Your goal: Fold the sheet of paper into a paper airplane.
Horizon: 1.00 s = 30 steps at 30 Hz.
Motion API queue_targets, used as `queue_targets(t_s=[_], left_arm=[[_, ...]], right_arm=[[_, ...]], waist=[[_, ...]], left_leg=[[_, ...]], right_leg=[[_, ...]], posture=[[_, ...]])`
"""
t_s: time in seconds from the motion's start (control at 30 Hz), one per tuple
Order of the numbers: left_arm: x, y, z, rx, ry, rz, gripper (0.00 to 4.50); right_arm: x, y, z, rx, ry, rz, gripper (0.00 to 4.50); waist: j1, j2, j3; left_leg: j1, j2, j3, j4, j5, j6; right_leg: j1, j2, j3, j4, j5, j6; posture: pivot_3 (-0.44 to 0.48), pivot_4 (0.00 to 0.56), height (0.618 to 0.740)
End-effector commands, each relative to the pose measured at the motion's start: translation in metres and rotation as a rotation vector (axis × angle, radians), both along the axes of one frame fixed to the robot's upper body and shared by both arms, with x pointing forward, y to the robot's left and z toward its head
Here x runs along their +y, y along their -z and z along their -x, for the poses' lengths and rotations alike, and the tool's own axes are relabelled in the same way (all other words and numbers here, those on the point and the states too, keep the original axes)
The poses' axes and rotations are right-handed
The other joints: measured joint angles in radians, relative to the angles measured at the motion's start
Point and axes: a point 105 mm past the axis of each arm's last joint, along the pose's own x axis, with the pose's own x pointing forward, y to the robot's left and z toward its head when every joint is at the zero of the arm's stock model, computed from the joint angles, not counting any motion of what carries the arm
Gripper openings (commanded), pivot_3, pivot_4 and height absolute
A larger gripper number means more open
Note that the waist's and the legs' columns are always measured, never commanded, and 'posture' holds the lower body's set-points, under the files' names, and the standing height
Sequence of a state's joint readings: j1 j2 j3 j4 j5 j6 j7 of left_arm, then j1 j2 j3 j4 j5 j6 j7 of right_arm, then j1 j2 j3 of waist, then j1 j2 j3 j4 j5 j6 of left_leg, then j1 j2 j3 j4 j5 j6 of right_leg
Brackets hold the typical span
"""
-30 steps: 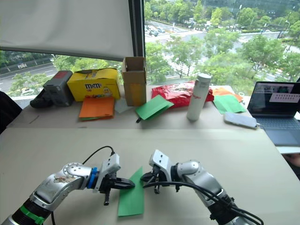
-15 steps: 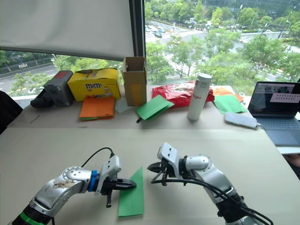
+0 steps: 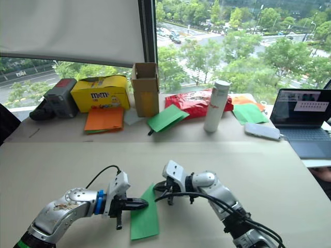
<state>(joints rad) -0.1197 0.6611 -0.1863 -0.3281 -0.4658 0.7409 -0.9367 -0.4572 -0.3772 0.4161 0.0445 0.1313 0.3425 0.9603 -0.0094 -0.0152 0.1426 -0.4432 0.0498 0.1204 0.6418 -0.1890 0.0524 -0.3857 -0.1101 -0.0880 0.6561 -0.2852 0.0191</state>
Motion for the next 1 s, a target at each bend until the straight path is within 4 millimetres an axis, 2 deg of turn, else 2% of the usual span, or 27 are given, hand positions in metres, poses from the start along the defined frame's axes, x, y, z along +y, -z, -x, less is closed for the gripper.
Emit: queue_targets(t_s=[0.03, 0.17, 0.43, 0.6, 0.8, 0.93, 1.0], left_arm=[[0.005, -0.001, 0.0, 0.012, -0.046, 0.006, 0.0], [0.006, -0.002, -0.001, 0.018, -0.07, 0.016, 0.0], [0.008, -0.002, -0.003, 0.023, -0.101, 0.029, 0.0], [0.006, -0.001, -0.001, 0.037, -0.111, 0.038, 0.0], [0.003, 0.0, 0.002, 0.043, -0.113, 0.046, 0.0], [0.002, -0.001, 0.001, 0.044, -0.113, 0.048, 0.0], [0.002, 0.0, 0.0, 0.043, -0.112, 0.047, 0.0]], right_arm=[[0.005, -0.019, -0.001, -0.054, -0.043, -0.039, 0.02], [0.007, -0.028, 0.007, -0.041, -0.09, -0.05, 0.02], [0.013, 0.003, 0.009, 0.001, -0.125, 0.049, 0.02], [0.014, 0.01, -0.014, -0.023, -0.078, 0.095, 0.02], [0.008, 0.002, -0.031, -0.054, -0.054, 0.071, 0.02], [0.002, -0.016, -0.035, -0.089, -0.076, 0.004, 0.02], [0.007, -0.033, -0.03, -0.085, -0.112, -0.075, 0.02]], waist=[[-0.002, 0.0, 0.0], [-0.003, 0.0, 0.0], [-0.005, 0.0, 0.0], [-0.006, 0.0, 0.0], [-0.003, 0.0, 0.0], [-0.002, 0.0, 0.0], [-0.003, 0.0, 0.0]], left_leg=[[0.0, 0.0, 0.0, 0.0, 0.0, 0.0], [0.0, 0.001, 0.0, 0.0, 0.001, -0.001], [0.0, 0.0, 0.0, 0.0, 0.001, -0.001], [0.002, 0.001, 0.0, 0.0, 0.001, -0.002], [0.002, 0.001, 0.0, 0.0, 0.003, -0.006], [0.002, 0.0, 0.0, 0.0, 0.003, -0.006], [0.002, 0.0, 0.0, 0.0, 0.003, -0.006]], right_leg=[[0.0, 0.0, 0.0, 0.001, 0.0, 0.0], [0.0, 0.0, 0.0, 0.002, 0.0, 0.0], [-0.001, 0.0, 0.0, 0.002, 0.0, 0.0], [-0.001, 0.001, 0.0, 0.004, 0.0, 0.0], [-0.001, 0.001, 0.0, 0.004, 0.0, 0.0], [-0.001, 0.0, 0.0, 0.004, 0.0, 0.0], [-0.001, 0.0, 0.0, 0.004, 0.0, 0.0]], posture=[[0.0, 0.15, 0.74], [0.0, 0.15, 0.74], [0.0, 0.15, 0.74], [0.0, 0.15, 0.74], [0.0, 0.15, 0.74], [0.0, 0.15, 0.74], [0.0, 0.15, 0.74]])
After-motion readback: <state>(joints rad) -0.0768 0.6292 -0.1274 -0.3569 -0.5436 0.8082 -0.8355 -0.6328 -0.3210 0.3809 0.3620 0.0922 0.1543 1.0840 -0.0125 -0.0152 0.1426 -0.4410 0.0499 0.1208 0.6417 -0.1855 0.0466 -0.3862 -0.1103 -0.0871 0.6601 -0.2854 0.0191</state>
